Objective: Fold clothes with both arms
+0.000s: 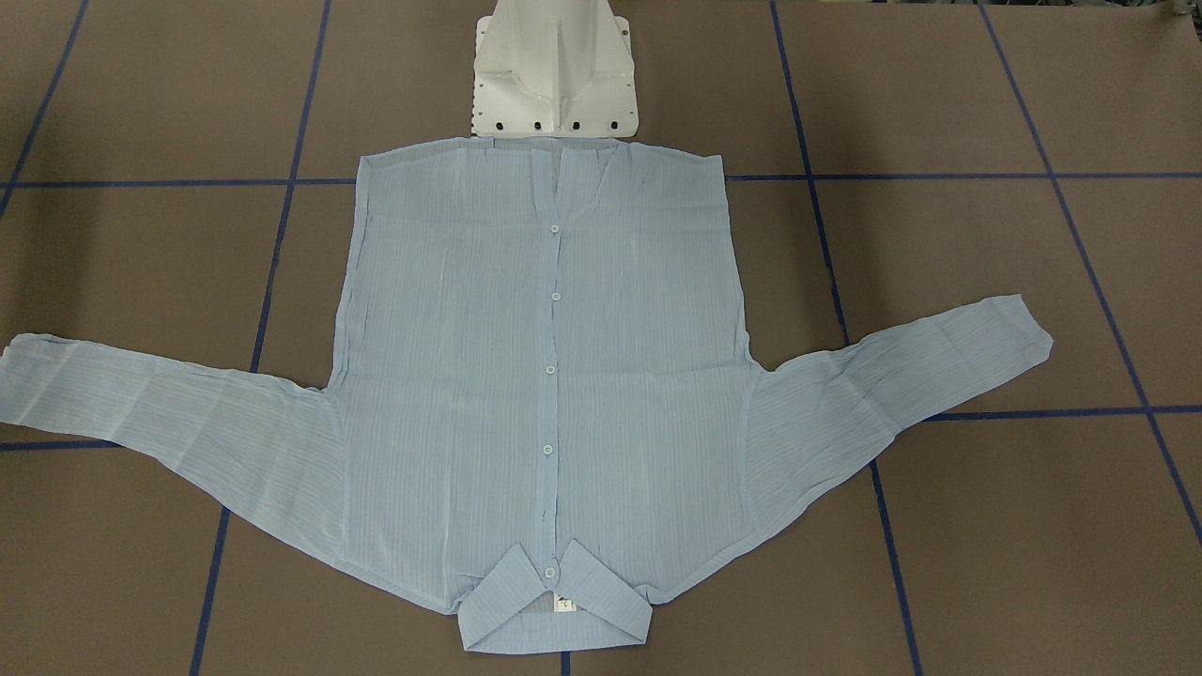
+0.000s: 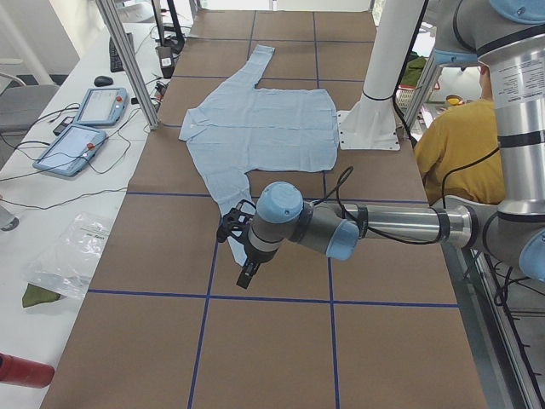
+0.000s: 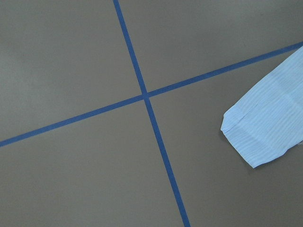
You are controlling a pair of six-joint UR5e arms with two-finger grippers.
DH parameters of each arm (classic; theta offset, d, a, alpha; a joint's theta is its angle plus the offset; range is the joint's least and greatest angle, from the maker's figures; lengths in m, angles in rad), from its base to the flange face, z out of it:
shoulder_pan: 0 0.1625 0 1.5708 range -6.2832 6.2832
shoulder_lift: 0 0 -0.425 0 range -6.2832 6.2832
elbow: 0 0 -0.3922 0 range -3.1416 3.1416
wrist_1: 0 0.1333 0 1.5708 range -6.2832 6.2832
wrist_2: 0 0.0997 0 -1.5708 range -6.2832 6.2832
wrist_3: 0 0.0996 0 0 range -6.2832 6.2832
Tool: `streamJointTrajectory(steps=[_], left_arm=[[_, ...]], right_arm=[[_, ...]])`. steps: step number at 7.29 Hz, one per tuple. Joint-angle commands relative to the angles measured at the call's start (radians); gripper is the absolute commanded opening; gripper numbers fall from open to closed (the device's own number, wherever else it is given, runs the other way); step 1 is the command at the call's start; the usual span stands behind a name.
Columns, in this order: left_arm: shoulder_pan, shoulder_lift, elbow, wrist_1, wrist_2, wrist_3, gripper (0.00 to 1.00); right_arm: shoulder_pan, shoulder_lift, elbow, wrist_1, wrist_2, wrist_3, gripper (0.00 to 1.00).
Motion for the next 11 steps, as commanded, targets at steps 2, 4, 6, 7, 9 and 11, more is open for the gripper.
streamJointTrajectory(steps=[2,4,6,7,9,11], left_arm=[[0.001,-0.098,0.007,-0.099,0.0,-0.011,1.0],[0.0,-0.241,0.11,-0.178,-0.002,-0.014,1.0],[0.0,-0.247,0.115,-0.18,-0.02,-0.009,1.0],[0.0,-0.247,0.118,-0.18,-0.02,-0.009,1.0],[0.0,-0.241,0.113,-0.181,-0.02,-0.009,1.0],[0.0,-0.238,0.116,-0.198,-0.02,-0.009,1.0]], right_arm=[[-0.001,0.04,-0.011,0.187,-0.004,0.012,1.0],[-0.001,0.038,-0.019,0.219,-0.001,0.077,1.0],[-0.02,0.02,-0.099,0.459,-0.008,0.095,1.0],[-0.048,0.055,-0.253,0.586,-0.025,0.124,1.0],[-0.14,0.122,-0.47,0.892,-0.033,0.36,1.0],[-0.256,0.123,-0.544,1.096,-0.078,0.568,1.0]])
